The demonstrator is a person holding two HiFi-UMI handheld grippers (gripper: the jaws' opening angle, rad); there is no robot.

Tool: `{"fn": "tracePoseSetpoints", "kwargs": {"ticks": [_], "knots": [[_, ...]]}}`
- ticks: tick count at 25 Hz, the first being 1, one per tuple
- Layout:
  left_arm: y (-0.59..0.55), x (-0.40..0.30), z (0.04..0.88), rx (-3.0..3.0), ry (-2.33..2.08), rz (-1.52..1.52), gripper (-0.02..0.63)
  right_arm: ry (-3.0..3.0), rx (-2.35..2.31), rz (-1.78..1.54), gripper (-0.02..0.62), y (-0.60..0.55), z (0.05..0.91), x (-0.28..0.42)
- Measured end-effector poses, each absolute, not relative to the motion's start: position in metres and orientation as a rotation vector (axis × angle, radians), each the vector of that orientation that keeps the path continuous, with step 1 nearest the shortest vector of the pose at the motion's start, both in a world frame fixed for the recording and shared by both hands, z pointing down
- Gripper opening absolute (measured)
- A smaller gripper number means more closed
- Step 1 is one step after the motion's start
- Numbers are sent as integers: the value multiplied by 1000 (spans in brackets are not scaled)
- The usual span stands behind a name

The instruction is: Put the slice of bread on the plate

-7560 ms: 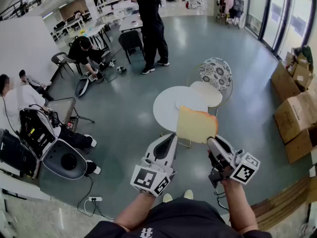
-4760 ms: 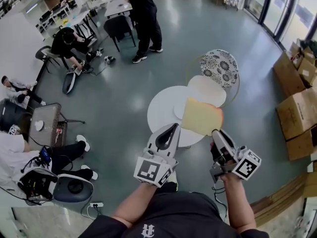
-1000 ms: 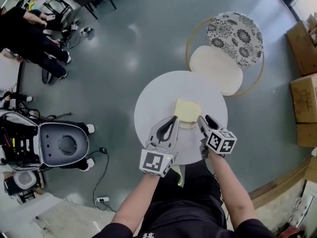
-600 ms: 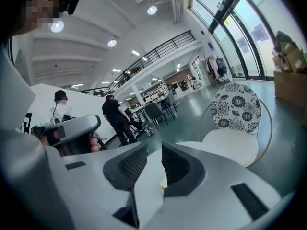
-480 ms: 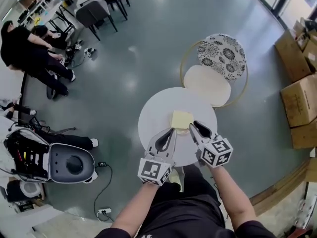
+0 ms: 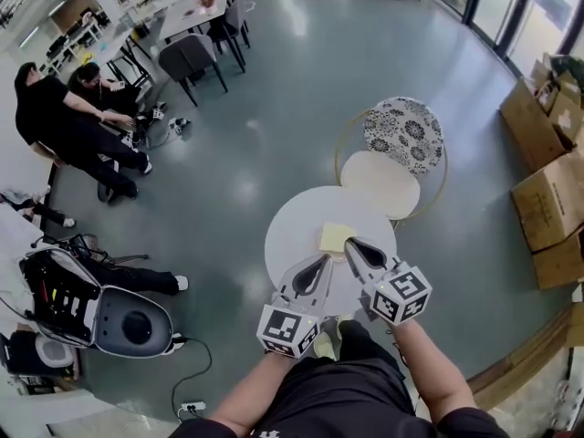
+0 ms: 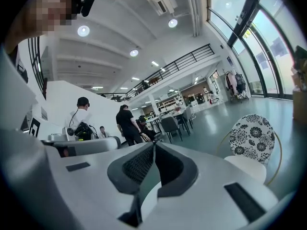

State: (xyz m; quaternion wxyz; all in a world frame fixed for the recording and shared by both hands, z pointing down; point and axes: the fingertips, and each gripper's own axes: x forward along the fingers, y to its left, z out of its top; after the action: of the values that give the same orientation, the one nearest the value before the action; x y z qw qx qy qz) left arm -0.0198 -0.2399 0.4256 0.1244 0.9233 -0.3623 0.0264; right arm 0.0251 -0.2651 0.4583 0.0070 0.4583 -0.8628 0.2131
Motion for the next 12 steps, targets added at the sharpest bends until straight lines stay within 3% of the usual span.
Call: {"fn": "tracePoseSetpoints", "kwargs": {"ticks": [12], "knots": [[-212, -28, 366, 2783, -1046, -41, 8, -2770, 1436, 503, 6, -233, 393, 7]]}}
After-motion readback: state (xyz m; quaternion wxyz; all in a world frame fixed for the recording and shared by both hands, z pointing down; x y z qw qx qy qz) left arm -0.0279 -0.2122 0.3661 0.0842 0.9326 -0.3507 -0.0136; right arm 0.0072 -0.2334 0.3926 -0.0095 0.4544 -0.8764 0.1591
